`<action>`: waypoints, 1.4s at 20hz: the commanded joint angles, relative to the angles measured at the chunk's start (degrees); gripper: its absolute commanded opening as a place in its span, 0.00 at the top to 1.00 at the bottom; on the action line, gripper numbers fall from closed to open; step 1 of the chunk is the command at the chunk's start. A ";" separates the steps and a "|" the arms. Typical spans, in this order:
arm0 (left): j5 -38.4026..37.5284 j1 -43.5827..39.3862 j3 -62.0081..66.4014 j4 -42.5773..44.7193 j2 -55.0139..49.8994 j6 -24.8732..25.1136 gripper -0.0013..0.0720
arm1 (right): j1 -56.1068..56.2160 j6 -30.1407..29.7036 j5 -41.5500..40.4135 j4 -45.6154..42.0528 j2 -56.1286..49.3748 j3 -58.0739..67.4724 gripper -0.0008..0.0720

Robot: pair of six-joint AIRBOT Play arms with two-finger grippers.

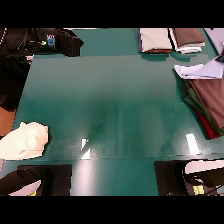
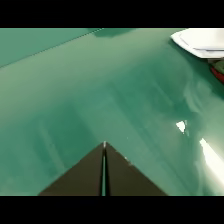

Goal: Fold the shirts.

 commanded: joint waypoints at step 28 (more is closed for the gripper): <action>-2.12 -0.13 -0.02 -0.13 -0.02 1.09 0.95 | -24.68 -10.69 3.50 -9.60 23.87 -31.12 0.40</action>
